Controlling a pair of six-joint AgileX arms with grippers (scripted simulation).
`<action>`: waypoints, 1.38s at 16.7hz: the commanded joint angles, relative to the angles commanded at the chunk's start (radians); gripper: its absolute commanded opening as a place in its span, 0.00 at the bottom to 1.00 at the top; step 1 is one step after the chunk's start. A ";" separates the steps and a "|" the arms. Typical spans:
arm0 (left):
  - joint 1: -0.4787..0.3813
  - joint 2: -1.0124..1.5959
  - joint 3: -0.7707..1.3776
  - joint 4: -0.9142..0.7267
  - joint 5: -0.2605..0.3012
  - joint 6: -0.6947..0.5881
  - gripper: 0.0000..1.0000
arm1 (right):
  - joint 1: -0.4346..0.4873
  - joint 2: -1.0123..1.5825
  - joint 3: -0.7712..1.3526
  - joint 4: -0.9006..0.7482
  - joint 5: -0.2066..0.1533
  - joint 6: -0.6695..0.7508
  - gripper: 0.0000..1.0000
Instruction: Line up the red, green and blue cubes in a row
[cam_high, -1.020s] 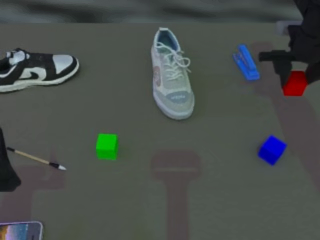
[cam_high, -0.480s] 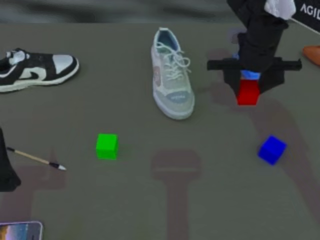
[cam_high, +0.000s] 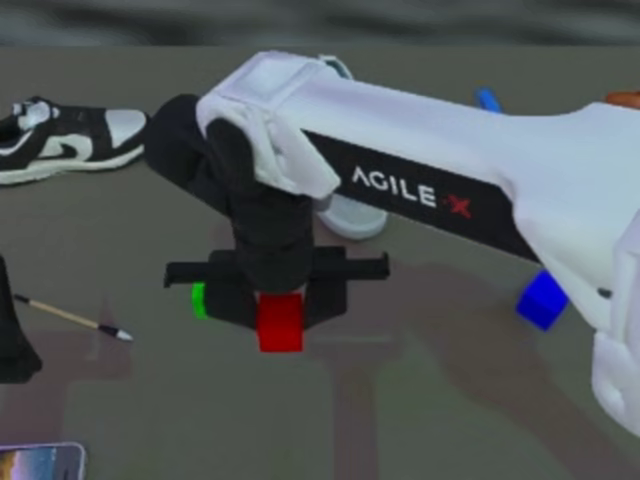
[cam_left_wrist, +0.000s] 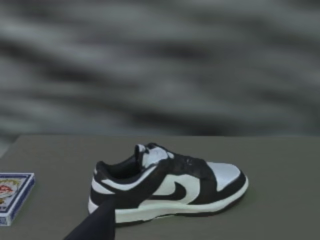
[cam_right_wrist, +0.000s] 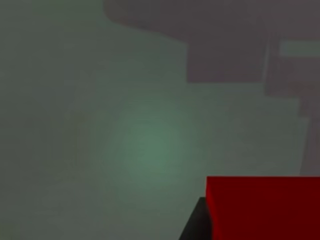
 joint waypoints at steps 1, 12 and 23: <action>0.000 0.000 0.000 0.000 0.000 0.000 1.00 | 0.040 -0.008 -0.003 0.000 0.002 0.040 0.00; 0.000 0.000 0.000 0.000 0.000 0.000 1.00 | 0.094 -0.010 -0.071 0.077 0.005 0.097 0.00; 0.000 0.000 0.000 0.000 0.000 0.000 1.00 | 0.099 0.022 -0.209 0.248 0.006 0.100 0.15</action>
